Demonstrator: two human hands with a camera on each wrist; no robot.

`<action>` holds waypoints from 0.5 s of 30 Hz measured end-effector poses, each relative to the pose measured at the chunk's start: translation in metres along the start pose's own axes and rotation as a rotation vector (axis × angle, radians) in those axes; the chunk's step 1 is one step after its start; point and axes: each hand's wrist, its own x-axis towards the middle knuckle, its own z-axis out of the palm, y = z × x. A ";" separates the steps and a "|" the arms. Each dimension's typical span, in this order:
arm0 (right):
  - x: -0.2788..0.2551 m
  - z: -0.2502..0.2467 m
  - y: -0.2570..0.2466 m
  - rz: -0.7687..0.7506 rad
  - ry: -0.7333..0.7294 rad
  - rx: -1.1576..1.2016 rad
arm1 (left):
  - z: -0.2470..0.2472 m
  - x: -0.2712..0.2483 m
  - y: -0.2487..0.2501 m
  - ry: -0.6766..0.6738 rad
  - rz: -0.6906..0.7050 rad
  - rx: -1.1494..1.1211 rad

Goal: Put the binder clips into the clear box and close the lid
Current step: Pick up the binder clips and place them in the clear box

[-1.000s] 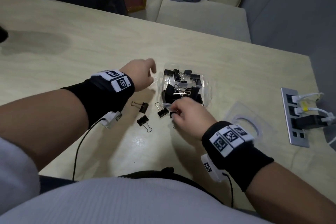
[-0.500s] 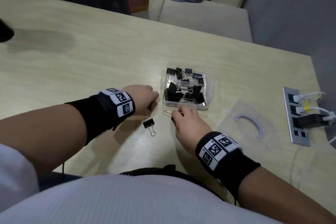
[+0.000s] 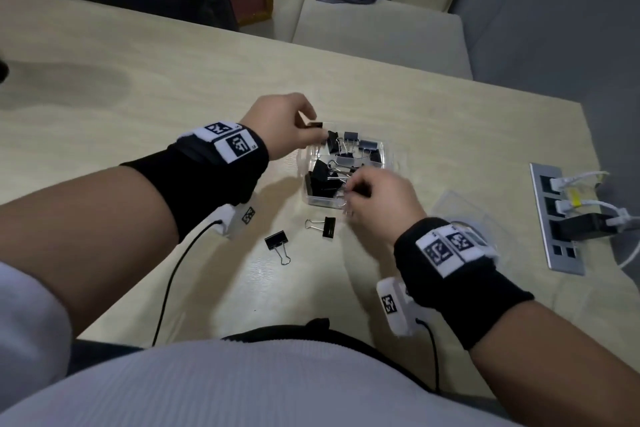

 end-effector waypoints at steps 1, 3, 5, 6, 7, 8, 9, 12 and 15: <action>0.006 -0.007 -0.004 0.035 0.121 0.093 | 0.000 0.003 0.002 0.016 -0.005 -0.018; 0.018 -0.020 -0.010 0.092 0.297 0.244 | 0.000 0.006 0.005 0.023 -0.022 -0.052; 0.028 -0.030 -0.009 0.148 0.265 0.334 | 0.001 0.005 0.004 0.015 -0.032 -0.077; 0.030 -0.031 -0.007 0.166 0.206 0.327 | 0.001 0.003 0.003 0.000 -0.025 -0.061; 0.031 -0.031 -0.005 0.166 0.153 0.275 | 0.001 -0.001 0.001 -0.022 -0.015 -0.032; 0.030 -0.029 -0.002 0.145 0.115 0.201 | 0.001 -0.005 -0.001 -0.049 -0.003 0.005; 0.027 -0.026 0.000 0.117 0.091 0.132 | 0.001 -0.010 -0.003 -0.084 0.007 0.050; 0.013 -0.009 0.003 0.007 0.016 0.009 | 0.004 -0.027 -0.010 -0.281 0.029 0.249; -0.005 0.013 0.005 -0.164 -0.149 -0.171 | 0.014 -0.045 -0.015 -0.531 0.089 0.540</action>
